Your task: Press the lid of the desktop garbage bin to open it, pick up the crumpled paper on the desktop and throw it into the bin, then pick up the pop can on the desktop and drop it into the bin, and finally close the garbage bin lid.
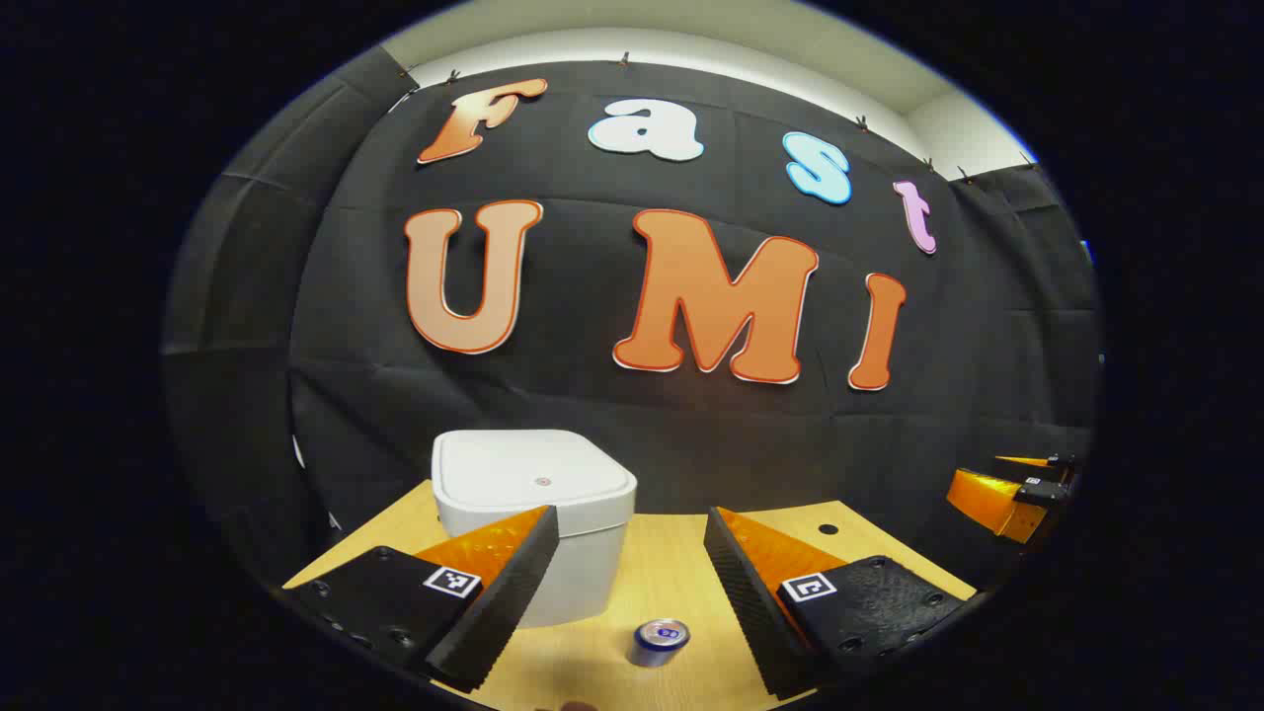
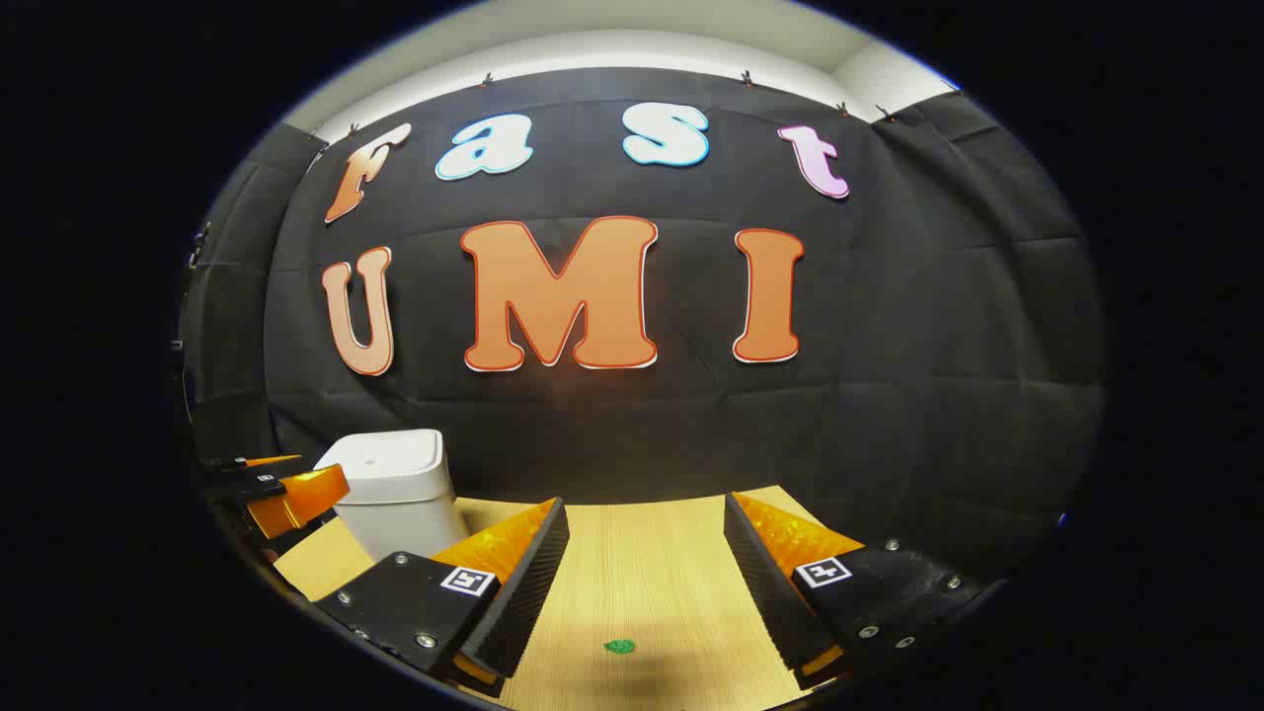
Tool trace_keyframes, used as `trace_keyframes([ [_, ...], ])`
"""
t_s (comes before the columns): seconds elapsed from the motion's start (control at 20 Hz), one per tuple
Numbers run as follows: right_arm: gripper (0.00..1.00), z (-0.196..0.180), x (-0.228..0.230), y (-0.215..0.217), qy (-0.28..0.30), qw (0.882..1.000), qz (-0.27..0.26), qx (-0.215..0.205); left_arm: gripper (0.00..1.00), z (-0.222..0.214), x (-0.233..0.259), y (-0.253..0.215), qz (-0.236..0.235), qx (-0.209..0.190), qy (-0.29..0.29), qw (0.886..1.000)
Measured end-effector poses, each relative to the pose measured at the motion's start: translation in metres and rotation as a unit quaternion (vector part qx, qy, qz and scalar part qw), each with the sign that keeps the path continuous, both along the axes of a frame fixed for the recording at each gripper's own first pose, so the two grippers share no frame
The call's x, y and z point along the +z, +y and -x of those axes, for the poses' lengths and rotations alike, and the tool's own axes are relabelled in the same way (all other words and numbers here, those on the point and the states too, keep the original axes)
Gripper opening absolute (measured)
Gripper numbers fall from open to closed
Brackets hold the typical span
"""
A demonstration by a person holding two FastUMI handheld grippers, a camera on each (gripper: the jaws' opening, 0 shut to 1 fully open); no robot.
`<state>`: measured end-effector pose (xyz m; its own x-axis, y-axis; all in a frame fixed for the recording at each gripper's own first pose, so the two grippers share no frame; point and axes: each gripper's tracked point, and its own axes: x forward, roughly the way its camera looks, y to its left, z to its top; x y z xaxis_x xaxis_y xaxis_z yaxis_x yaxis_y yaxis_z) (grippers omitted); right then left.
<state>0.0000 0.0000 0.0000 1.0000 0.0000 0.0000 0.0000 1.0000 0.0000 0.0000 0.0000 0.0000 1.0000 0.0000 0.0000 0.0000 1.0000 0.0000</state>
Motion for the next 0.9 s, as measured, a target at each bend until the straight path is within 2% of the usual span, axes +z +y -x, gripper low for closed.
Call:
trace_keyframes([
  [0.35,0.95,-0.012,-0.011,0.015,0.021,0.999,-0.005,0.042,0.94,0.006,0.006,0.018,0.003,0.037,-0.008,0.999],
  [0.55,0.95,-0.016,-0.007,0.012,0.021,0.998,-0.008,0.063,0.94,0.004,0.007,0.014,0.007,0.047,-0.009,0.999],
  [0.75,0.95,-0.02,-0.005,0.009,0.02,0.997,-0.004,0.076,0.94,0.003,0.003,0.002,0.031,0.05,-0.002,0.998],
  [0.9,0.95,-0.021,-0.002,0.01,0.019,0.996,-0.009,0.09,0.95,0.004,0.004,-0.002,0.023,0.059,-0.004,0.998],
])
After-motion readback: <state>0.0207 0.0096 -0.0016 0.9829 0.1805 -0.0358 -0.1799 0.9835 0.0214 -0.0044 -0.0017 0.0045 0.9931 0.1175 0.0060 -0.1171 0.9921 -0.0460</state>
